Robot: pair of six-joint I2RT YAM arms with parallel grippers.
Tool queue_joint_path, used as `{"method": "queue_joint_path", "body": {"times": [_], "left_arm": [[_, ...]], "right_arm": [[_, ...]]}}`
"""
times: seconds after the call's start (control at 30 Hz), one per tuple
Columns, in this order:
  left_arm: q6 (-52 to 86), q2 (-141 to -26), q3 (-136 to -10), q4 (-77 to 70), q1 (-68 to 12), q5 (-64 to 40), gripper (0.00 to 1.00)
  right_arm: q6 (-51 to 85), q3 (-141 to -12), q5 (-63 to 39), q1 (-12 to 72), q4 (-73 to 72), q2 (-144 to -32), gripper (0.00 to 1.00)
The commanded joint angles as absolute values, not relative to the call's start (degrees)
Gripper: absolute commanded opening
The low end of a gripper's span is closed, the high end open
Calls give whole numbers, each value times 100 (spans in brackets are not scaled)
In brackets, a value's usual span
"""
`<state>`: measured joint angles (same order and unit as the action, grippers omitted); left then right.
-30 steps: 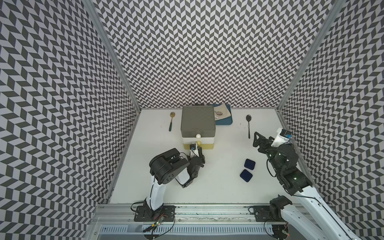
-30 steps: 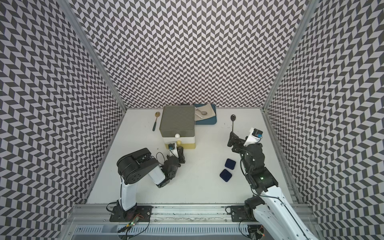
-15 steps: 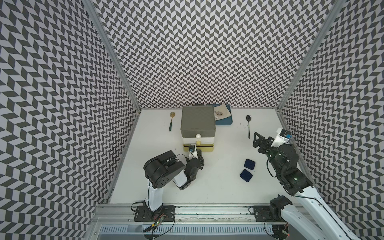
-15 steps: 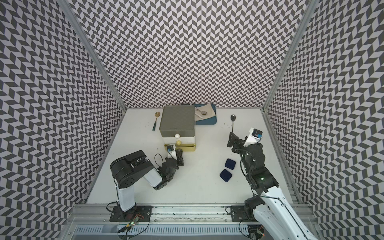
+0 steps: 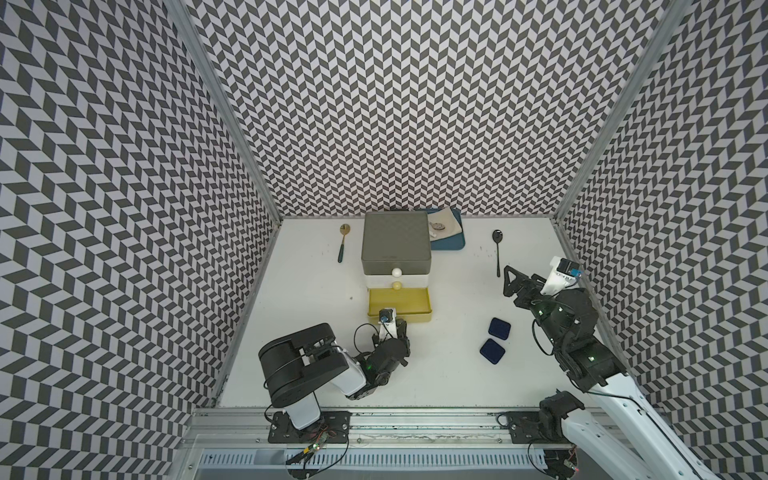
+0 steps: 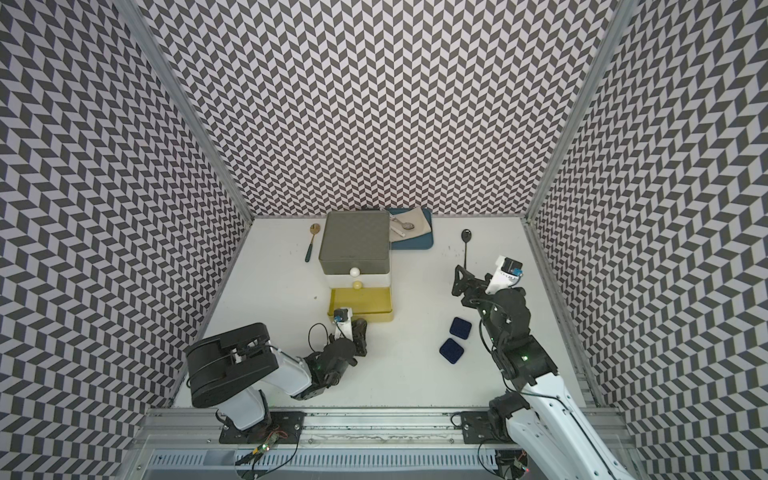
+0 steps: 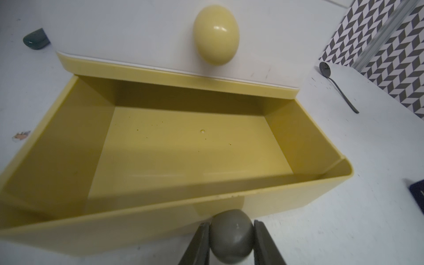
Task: Place the brooch boxes into the drawer by color
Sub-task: Open the drawer in the storage box, then pick up the brooch box from the center of the board.
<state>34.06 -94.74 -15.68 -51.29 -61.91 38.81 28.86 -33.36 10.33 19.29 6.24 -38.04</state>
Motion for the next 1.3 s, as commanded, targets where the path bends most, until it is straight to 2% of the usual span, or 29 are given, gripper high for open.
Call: {"method": "queue_joint_path", "body": {"times": [0.0,0.3,0.43,0.47,0.53,0.57,0.6,0.63,0.7,0.73,0.8,0.83,1.0,1.17,1.27], "left_arm": [[3686,-9021,-1450,-4408,-6439,3847,0],[3902,-8103,-1100,-3754,-6792,4115,0],[3924,-7834,-1037,-3622,-7003,4263,0],[3941,-7770,-1029,-3570,-7046,4303,3],[3960,-7660,-1022,-3489,-7120,4391,15],[3956,-7610,-1020,-3453,-7156,4427,25],[3948,-7535,-1019,-3409,-7195,4472,46],[3929,-7450,-1028,-3350,-7259,4554,60],[3954,-7228,-1070,-3096,-7438,4840,84],[3924,-7076,-1072,-3009,-7523,4938,91],[3868,-6767,-1055,-2863,-7646,4967,92],[3869,-6563,-1046,-2787,-7695,4960,99],[3652,-5501,-1063,-2305,-7767,4771,100],[2832,-4559,-1732,-1499,-7708,4738,100],[2277,-4257,-2269,-1375,-7049,3480,100]], "right_arm": [[2918,-3418,919,1898,642,-3760,95],[3057,-3346,692,1898,751,-3957,96],[3101,-3474,729,1898,1050,-4390,99],[3105,-3568,784,1890,1230,-4588,100],[3125,-3848,922,1855,1736,-5080,99],[3121,-3951,933,1826,1917,-5283,99],[3106,-4033,912,1771,2094,-5481,99],[3066,-4099,844,1707,2214,-5648,99],[2979,-4165,777,1607,2396,-5857,99],[2926,-4210,757,1570,2492,-5958,99],[2839,-4296,738,1538,2722,-6140,99],[2811,-4314,712,1529,2854,-6202,99],[2844,-4103,593,1525,3300,-6264,99],[3019,-4097,493,1538,3314,-6431,99],[3089,-4152,299,1537,3466,-6838,99]]}}
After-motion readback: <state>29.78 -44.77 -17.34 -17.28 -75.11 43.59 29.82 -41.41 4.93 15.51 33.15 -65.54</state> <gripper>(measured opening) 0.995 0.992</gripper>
